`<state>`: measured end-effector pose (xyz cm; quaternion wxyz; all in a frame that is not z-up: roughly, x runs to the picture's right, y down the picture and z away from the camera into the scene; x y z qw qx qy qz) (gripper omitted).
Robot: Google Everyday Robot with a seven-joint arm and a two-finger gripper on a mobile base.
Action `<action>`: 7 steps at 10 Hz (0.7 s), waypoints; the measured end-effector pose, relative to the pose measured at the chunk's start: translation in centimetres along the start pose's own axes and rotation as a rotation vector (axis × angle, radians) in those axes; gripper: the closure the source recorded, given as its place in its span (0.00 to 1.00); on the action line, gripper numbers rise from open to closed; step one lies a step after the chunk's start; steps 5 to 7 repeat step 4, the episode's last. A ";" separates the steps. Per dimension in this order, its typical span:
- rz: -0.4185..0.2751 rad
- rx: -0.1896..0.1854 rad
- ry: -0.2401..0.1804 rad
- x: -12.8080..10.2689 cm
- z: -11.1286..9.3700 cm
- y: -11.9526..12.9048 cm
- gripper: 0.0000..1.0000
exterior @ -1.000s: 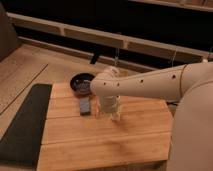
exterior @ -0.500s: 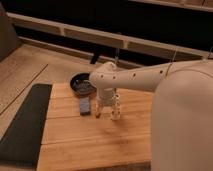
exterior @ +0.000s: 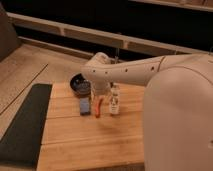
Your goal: Knock the bottle over
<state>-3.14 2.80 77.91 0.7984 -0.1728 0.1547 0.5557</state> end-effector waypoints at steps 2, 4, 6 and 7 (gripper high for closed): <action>-0.043 -0.027 -0.056 0.0 -2.2 2.4 0.35; -0.029 -0.046 -0.074 1.9 -3.8 3.9 0.35; -0.029 -0.046 -0.074 1.9 -3.8 3.9 0.35; -0.029 -0.046 -0.074 1.9 -3.8 3.9 0.35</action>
